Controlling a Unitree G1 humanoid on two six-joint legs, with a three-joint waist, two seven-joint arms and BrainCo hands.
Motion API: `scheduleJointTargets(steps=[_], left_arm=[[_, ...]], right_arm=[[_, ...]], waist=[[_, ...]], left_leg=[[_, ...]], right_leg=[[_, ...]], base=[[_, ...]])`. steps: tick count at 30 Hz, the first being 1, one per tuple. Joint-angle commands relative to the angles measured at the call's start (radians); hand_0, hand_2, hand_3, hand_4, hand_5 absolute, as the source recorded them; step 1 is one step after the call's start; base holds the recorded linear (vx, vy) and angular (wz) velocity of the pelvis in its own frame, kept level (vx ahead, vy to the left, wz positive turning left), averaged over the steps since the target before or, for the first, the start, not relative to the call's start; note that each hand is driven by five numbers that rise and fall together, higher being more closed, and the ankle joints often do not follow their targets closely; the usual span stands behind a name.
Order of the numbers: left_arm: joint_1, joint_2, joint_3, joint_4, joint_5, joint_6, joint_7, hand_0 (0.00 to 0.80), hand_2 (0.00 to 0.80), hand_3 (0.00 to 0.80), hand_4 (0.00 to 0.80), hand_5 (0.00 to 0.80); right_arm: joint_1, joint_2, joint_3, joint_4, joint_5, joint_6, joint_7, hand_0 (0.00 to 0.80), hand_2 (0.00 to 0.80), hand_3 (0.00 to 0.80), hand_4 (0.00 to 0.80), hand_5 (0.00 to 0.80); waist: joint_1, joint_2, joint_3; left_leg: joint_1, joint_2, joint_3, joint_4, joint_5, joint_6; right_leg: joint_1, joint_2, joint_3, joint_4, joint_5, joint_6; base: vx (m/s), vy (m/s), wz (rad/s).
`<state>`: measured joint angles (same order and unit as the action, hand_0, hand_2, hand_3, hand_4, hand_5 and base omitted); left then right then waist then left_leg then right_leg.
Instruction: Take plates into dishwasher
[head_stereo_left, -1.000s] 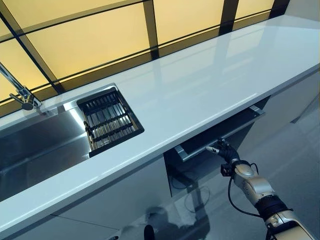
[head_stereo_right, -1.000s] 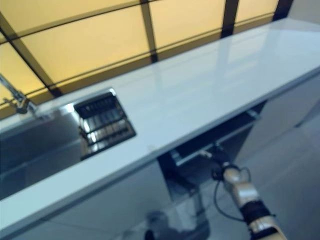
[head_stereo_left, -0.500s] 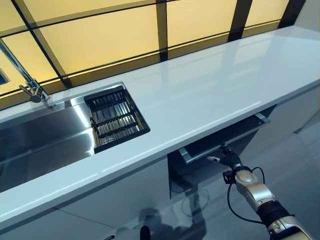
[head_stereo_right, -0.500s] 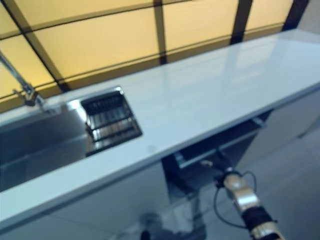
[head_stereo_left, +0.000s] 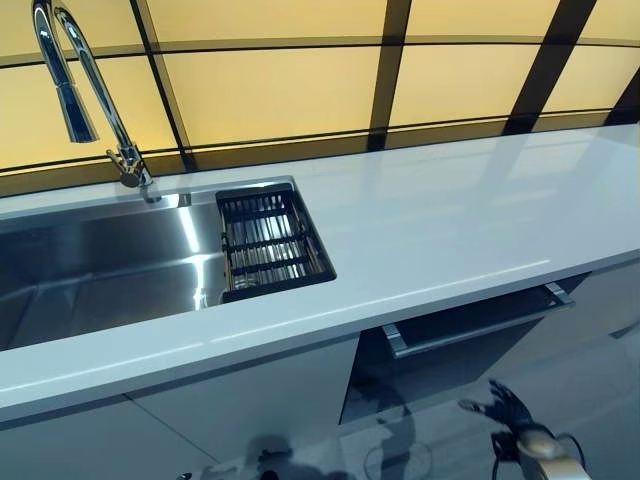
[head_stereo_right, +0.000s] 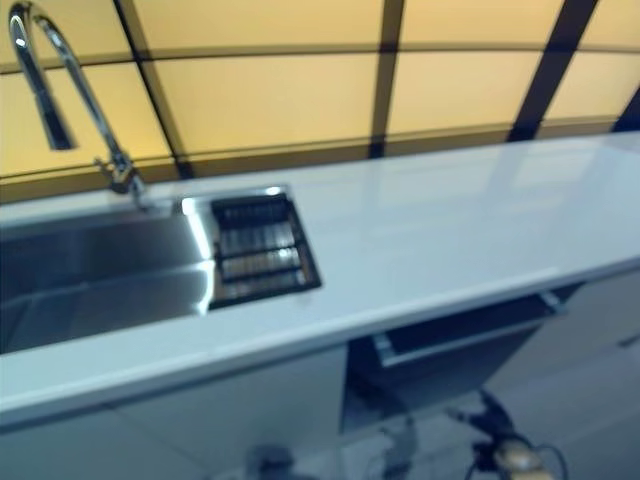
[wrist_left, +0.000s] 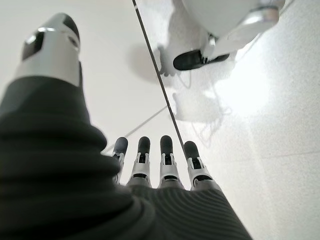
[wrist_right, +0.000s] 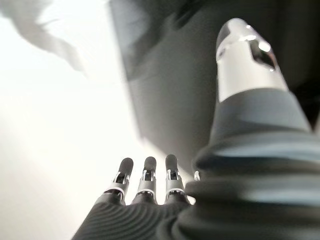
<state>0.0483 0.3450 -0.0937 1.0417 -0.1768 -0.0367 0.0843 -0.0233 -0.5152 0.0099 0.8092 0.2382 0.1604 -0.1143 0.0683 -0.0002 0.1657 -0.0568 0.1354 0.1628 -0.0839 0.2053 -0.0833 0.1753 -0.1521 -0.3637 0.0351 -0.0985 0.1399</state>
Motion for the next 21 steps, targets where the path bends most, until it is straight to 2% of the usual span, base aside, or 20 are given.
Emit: scheduleJointTargets(steps=[1,2,4,9,21], left_arm=[[-0.051,0.039,0.024,0.028,-0.021,-0.049,-0.007,0.000,0.000,0.000,0.000,0.000],[-0.051,0.040,0.024,0.029,-0.021,-0.049,-0.007,0.000,0.000,0.000,0.000,0.000],[-0.059,0.044,0.031,0.048,-0.021,-0.047,-0.014,0.000,0.000,0.000,0.000,0.000],[-0.071,0.047,0.040,0.075,-0.024,-0.032,-0.015,0.000,0.000,0.000,0.000,0.000],[-0.067,0.047,0.050,0.088,-0.045,-0.034,-0.039,0.000,0.000,0.000,0.000,0.000]], right_arm=[[0.003,-0.004,-0.074,0.099,-0.031,-0.049,-0.042,0.000,0.000,0.000,0.000,0.000],[0.003,-0.004,-0.074,0.100,-0.031,-0.049,-0.042,0.000,0.000,0.000,0.000,0.000],[0.029,0.010,-0.106,0.254,-0.022,-0.052,-0.063,0.000,0.000,0.000,0.000,0.000],[0.060,0.020,-0.147,0.402,0.029,-0.030,-0.069,0.000,0.000,0.000,0.000,0.000],[0.067,0.026,-0.179,0.449,0.076,-0.050,-0.067,0.000,0.000,0.000,0.000,0.000]], waist=[[0.015,-0.019,0.011],[0.015,-0.019,0.011],[0.008,-0.017,0.012],[-0.006,-0.016,0.012],[-0.032,-0.005,0.007]], left_leg=[[0.024,0.052,0.042,0.025,-0.065,-0.038],[0.024,0.052,0.042,0.025,-0.065,-0.039],[0.028,0.063,0.045,0.027,-0.060,-0.043],[0.031,0.075,0.048,0.028,-0.055,-0.049],[0.039,0.089,0.060,0.030,-0.054,-0.054]], right_leg=[[-0.028,-0.011,0.031,0.036,0.037,-0.017],[-0.027,-0.011,0.031,0.036,0.037,-0.017],[-0.023,0.003,0.039,0.031,0.034,-0.027],[-0.022,0.023,0.057,0.025,0.028,-0.040],[-0.027,0.042,0.086,0.022,0.020,-0.049]], base=[[-0.020,-0.052,0.01],[-0.028,-0.056,-0.02],[-0.048,-0.070,-0.05],[-0.045,-0.055,-0.06],[-0.028,-0.010,-0.08]])
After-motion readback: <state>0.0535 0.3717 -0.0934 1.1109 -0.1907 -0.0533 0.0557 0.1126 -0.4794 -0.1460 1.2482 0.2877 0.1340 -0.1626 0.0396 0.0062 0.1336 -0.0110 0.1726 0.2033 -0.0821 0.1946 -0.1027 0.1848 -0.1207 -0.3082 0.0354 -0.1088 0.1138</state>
